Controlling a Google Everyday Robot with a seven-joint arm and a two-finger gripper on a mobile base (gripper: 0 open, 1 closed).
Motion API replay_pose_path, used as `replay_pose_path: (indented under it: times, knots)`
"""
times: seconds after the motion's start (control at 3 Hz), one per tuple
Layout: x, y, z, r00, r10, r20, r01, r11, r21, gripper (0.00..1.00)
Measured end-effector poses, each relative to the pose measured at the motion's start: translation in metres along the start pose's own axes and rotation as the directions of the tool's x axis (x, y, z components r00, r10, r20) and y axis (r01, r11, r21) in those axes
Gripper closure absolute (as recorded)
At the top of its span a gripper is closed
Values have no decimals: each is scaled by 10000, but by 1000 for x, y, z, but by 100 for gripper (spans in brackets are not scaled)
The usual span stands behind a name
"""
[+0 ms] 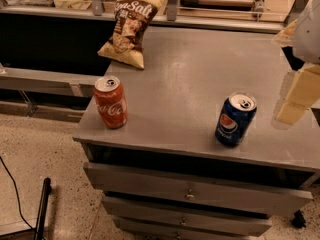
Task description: Knock pepsi can over
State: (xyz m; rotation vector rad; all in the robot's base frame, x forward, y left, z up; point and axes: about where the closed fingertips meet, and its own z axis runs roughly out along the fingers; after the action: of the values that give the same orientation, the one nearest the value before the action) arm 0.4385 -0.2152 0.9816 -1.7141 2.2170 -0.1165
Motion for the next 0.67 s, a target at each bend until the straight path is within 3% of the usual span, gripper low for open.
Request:
replay_pose_path:
  times: [0.33, 0.67]
  knots:
    - [0, 0, 0, 10000, 0, 1, 0, 10000, 2, 0]
    - [2, -1, 2, 9973, 214, 698, -191, 9993, -334, 0]
